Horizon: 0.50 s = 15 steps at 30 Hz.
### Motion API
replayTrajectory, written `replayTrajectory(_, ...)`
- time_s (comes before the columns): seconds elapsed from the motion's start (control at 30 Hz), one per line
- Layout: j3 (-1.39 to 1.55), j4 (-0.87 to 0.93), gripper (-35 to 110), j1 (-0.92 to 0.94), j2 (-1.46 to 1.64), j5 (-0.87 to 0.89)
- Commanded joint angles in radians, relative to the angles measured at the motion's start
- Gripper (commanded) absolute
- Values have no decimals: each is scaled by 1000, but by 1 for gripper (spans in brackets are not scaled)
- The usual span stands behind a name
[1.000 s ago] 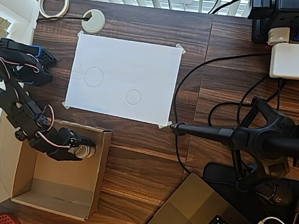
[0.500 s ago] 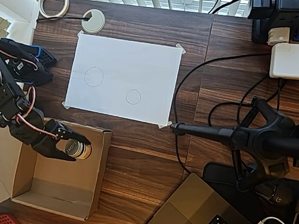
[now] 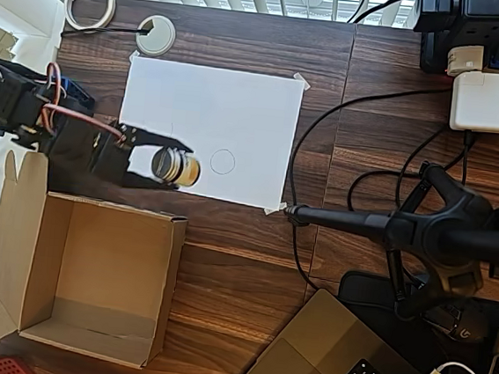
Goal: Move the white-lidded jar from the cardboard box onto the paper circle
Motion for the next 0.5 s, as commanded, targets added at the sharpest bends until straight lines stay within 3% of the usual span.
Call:
replayTrajectory(0.0, -72, -11, 1, -11, -103, 14)
replayTrajectory(0.47, -204, -81, 1, -55, -457, 135)
